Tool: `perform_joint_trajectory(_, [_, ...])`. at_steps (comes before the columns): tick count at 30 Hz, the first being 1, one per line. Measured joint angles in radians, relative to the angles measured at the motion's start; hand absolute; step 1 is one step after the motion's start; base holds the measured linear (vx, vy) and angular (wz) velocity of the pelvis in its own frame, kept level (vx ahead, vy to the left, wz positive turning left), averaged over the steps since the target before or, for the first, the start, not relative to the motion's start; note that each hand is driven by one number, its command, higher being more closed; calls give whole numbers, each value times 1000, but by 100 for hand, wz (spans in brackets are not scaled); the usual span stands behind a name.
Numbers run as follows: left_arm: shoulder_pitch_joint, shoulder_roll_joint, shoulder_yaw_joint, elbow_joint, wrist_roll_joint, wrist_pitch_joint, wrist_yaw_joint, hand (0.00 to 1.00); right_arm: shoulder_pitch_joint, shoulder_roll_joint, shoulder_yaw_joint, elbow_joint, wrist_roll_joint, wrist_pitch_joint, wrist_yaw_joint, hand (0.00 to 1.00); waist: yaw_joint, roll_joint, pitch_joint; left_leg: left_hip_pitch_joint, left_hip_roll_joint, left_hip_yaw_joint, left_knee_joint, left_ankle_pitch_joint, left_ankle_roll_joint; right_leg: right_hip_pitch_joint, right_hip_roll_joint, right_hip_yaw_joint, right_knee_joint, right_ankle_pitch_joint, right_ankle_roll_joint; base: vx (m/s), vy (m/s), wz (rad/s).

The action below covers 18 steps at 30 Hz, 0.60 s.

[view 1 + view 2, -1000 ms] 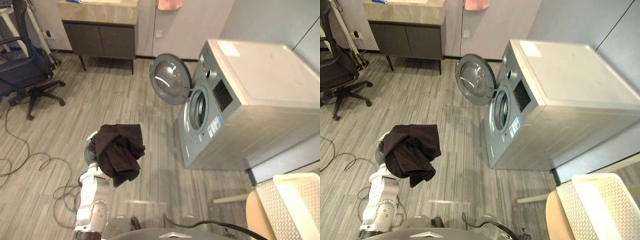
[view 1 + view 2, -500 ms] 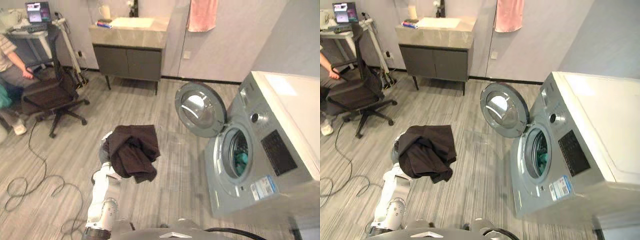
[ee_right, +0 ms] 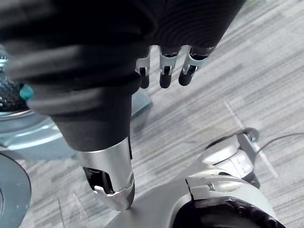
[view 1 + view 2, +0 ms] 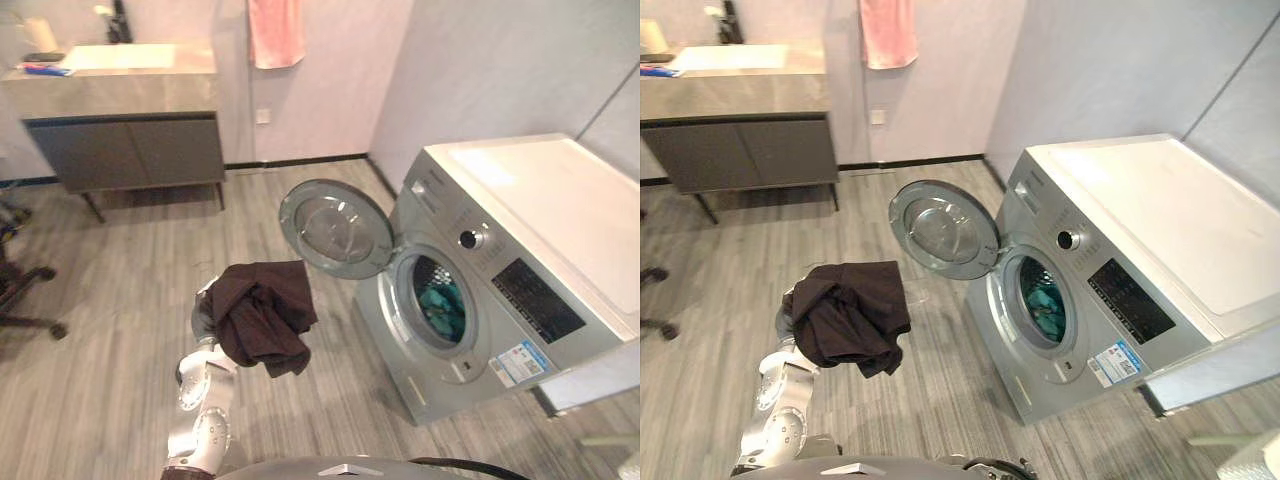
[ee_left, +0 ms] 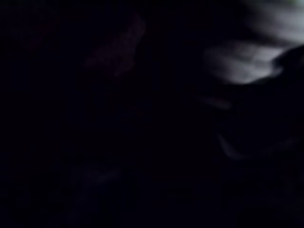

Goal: Pick up the laundry basket with both hands and put the clothes into the washing machine.

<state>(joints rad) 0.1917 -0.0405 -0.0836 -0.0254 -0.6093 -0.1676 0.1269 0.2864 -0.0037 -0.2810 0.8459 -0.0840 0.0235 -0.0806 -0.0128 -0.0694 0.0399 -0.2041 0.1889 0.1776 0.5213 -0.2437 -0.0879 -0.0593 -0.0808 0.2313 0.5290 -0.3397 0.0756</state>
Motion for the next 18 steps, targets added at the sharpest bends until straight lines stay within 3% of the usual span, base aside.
perform_joint_trajectory(2, [-1, 23, 15, 0, -3, -1, 10, 100, -3, 2, -1, -1, 9, -9, 2, 0, 2, -9, 4, 77, 6, 106, -24, -16, 20, -94, -41, -96, 159, 63, 1, 188, 370, -155])
perform_joint_trajectory(3, [-2, 27, 22, 0, -9, -2, 21, 100, -19, 1, -5, -1, 16, -9, 2, 0, -8, -7, 5, 136, 5, 171, -61, -17, 23, -138, -83, -218, 241, 65, -1, 118, 213, -141])
perform_joint_trajectory(4, [-3, 26, 33, -2, -17, -6, 36, 100, -23, 1, -5, 5, 19, -7, 2, 0, -25, -2, 5, 202, 5, 250, -123, -14, 26, -157, -127, -402, 280, 51, -25, 129, 241, -138])
perform_joint_trajectory(6, [-5, 26, 44, -2, -18, -10, 45, 100, -24, 2, -5, 8, 19, -5, 2, 0, -34, 6, 0, 246, 6, 320, -172, -11, 19, -162, -147, -552, 255, 41, -43, 96, 124, -120])
perform_joint_trajectory(8, [-13, 26, 66, -1, -18, -15, 50, 100, -31, -4, -6, 9, 16, -2, 6, 0, -42, 21, -8, 284, 5, 433, -231, 2, 2, -189, -141, -748, 131, 41, -47, 205, 104, -160])
perform_joint_trajectory(9, [-29, 25, 94, 8, -22, -15, 57, 100, -49, -9, -8, 28, 16, 0, 7, 0, -52, 26, -6, 286, 5, 494, -247, 7, -6, -211, -135, -844, 50, 54, -68, 246, 3, -164])
perform_joint_trajectory(10, [-63, 24, 126, 47, -30, -14, 68, 100, -65, -19, -15, 46, 15, 2, 7, 0, -56, 28, -4, 294, 7, 544, -255, 8, -10, -225, -130, -920, -41, 87, -113, 246, -26, -139])
perform_joint_trajectory(11, [-84, 23, 140, 79, -37, -13, 74, 100, -68, -17, -17, 53, 16, 3, 7, 0, -58, 34, -2, 303, 13, 565, -257, 8, -17, -222, -124, -948, -68, 132, -172, 266, -64, -115])
perform_joint_trajectory(12, [-125, 21, 164, 142, -39, -4, 88, 100, -69, -35, -17, 74, 7, 5, 7, 0, -62, 49, 1, 330, 28, 580, -271, 23, -43, -191, -83, -963, -106, 154, -208, 237, -58, -75])
perform_joint_trajectory(15, [-153, -27, 161, 208, -37, 6, 91, 100, -74, -60, -22, 95, -1, 19, 7, 0, -67, 91, 11, 372, 10, 555, -322, 47, -54, -145, -47, -935, -149, 155, -218, 276, -68, -43])
perform_joint_trajectory(17, [-153, -29, 156, 213, -36, 13, 89, 100, -70, -59, -37, 97, -1, 22, 8, 0, -73, 95, 14, 387, 29, 520, -241, 79, -12, -68, -29, -931, -181, 148, -205, 206, -68, -4])
perform_joint_trajectory(18, [-146, -38, 172, 204, -36, 13, 89, 100, -60, -55, -43, 94, 0, 20, 8, 0, -72, 98, 23, 379, 81, 505, -97, 90, 17, -15, -9, -931, -196, 131, -185, 135, -104, -5])
